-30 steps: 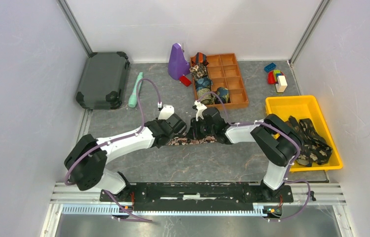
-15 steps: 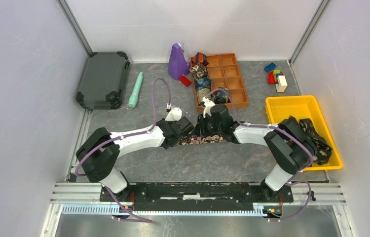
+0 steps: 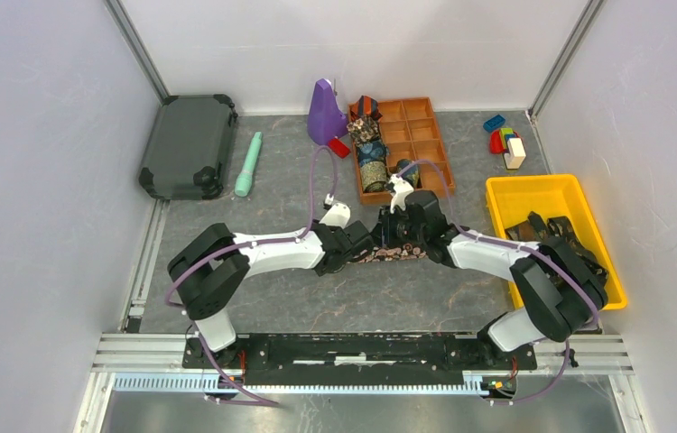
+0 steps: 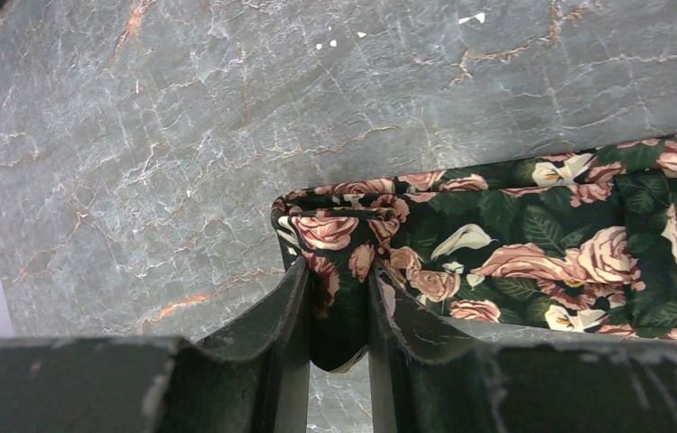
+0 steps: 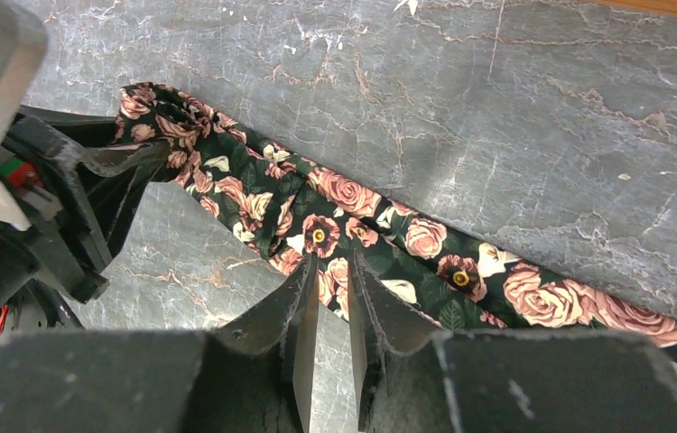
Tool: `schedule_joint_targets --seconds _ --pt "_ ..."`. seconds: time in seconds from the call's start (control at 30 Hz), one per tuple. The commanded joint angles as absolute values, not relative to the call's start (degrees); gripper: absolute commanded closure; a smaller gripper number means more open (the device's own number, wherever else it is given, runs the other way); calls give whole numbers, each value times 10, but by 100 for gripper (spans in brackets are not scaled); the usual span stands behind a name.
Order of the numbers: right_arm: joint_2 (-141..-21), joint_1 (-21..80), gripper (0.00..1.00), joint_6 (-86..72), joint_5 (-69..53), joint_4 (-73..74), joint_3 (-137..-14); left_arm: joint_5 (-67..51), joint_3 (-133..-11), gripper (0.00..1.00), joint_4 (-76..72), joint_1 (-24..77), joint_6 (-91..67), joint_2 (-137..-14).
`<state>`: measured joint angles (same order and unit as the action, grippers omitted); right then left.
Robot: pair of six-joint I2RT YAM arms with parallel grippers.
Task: Roll the ties
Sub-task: Roll the tie at the center of the board.
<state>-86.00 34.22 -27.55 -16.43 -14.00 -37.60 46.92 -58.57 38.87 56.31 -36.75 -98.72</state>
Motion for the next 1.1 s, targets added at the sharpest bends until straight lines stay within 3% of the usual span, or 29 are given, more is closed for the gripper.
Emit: schedule_joint_targets --seconds 0.0,0.37,0.57,0.9,1.07 --pt "-832 338 76 -265 -162 -140 -366 474 -611 81 384 571 -402 -1017" --pt "-823 337 76 -263 -164 -136 -359 439 -627 67 381 572 -415 -1044" --pt "-824 337 76 -266 -164 -134 -364 422 -639 51 391 572 -406 -1038" --pt "-832 338 76 -276 -166 -132 -388 413 -652 44 415 571 -401 -1003" --pt "-843 339 76 -289 -178 -141 -402 403 -654 35 420 571 -396 -978"
